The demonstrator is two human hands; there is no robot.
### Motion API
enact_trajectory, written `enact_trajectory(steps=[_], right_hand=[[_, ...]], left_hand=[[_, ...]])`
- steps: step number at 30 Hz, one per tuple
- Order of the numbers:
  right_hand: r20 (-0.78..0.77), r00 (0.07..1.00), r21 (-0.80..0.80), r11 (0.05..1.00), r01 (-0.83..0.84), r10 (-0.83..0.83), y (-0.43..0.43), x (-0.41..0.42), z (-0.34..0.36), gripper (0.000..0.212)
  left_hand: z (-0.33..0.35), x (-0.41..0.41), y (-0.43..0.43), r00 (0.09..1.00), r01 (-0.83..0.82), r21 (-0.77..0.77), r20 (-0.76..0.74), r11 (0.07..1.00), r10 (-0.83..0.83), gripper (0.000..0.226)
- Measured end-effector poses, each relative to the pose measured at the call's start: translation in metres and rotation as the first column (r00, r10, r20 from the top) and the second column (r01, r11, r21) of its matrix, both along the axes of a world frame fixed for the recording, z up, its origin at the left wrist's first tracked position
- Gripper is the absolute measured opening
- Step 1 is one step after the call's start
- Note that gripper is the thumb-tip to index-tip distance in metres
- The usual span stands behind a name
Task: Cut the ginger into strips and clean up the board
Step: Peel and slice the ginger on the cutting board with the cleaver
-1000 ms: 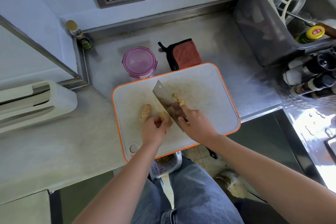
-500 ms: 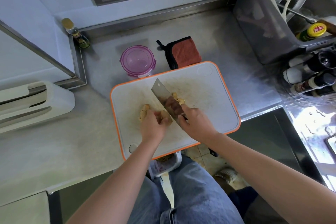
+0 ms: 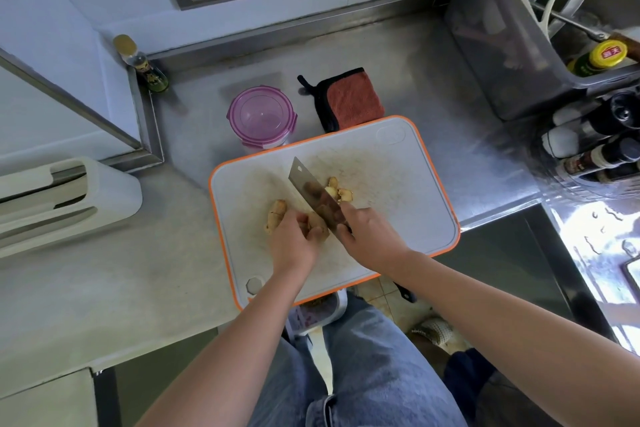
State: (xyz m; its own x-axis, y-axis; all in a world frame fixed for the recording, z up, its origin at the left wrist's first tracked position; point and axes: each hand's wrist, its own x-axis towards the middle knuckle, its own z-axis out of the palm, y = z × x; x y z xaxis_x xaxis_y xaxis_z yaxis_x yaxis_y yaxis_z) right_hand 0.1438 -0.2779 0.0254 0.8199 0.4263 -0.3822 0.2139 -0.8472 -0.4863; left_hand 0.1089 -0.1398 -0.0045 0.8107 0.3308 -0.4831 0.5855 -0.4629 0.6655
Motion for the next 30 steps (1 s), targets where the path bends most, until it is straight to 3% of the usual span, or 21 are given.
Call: enact_trajectory(steps=[11,18,24,30], right_hand=[[0.038,0.999,-0.022,1.000,0.010,-0.009,0.012,-0.002,-0.020,0.026],[0.057,0.984,0.053,0.985,0.166,-0.168,-0.002,0.011,-0.008,0.013],[0.048,0.999,0.004,1.000,-0.002,0.002,-0.007,0.005,0.010,0.021],[0.019,1.000,0.005,1.000,0.014,-0.014,-0.008,0.000,0.009,0.015]], left_hand=[[-0.003,0.000,0.004,1.000,-0.014,-0.059,-0.018,0.998,0.013,0.017],[-0.006,-0.002,0.006,0.999,-0.029,-0.100,-0.037,0.995,0.025,0.017],[-0.003,0.001,0.003,0.999,-0.022,-0.050,-0.037,0.998,0.020,0.015],[-0.005,0.000,0.002,1.000,-0.014,-0.037,-0.023,0.999,0.014,0.018]])
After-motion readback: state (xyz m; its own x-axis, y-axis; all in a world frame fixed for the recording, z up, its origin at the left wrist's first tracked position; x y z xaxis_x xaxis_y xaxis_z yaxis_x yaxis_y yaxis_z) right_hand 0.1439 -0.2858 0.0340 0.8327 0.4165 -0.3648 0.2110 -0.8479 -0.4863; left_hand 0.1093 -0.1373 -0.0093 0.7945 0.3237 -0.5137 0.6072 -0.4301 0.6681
